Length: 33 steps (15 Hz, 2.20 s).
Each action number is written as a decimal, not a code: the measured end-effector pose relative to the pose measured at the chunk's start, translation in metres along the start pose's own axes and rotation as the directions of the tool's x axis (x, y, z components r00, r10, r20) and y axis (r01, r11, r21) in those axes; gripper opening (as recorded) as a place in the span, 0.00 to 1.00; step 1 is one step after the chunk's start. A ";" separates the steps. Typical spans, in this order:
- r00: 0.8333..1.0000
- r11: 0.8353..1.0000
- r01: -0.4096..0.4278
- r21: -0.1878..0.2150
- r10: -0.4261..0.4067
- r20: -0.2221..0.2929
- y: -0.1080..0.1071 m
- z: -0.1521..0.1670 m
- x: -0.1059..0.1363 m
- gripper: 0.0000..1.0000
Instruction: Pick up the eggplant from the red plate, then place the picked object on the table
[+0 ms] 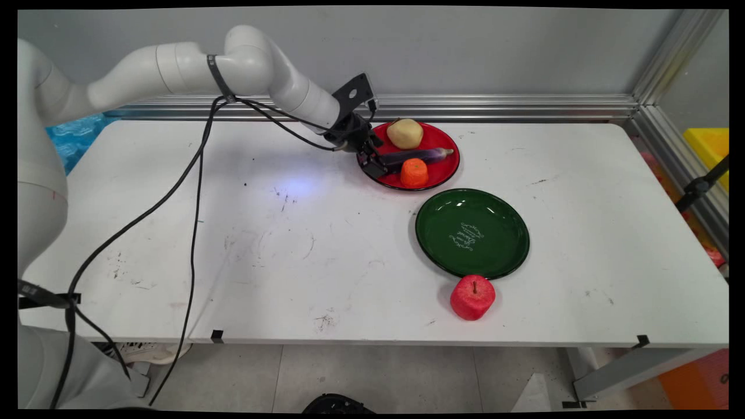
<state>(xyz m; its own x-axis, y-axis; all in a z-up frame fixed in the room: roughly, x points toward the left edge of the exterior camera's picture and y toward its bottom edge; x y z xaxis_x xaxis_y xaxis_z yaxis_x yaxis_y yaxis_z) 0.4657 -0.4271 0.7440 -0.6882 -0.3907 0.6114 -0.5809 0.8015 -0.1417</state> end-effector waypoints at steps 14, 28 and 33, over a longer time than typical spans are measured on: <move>0.999 0.999 0.032 -0.018 -0.032 0.012 -0.003 0.000 0.007 0.00; 0.996 0.996 0.077 -0.033 -0.076 0.041 0.026 -0.067 0.062 0.00; 0.994 0.995 0.086 -0.045 -0.082 0.077 0.051 -0.105 0.054 0.00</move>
<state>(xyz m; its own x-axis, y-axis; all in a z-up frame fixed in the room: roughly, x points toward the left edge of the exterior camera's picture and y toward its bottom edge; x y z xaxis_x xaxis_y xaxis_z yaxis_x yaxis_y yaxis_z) 0.4441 -0.3601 0.8516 -0.6696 -0.4891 0.5589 -0.6176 0.7847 -0.0532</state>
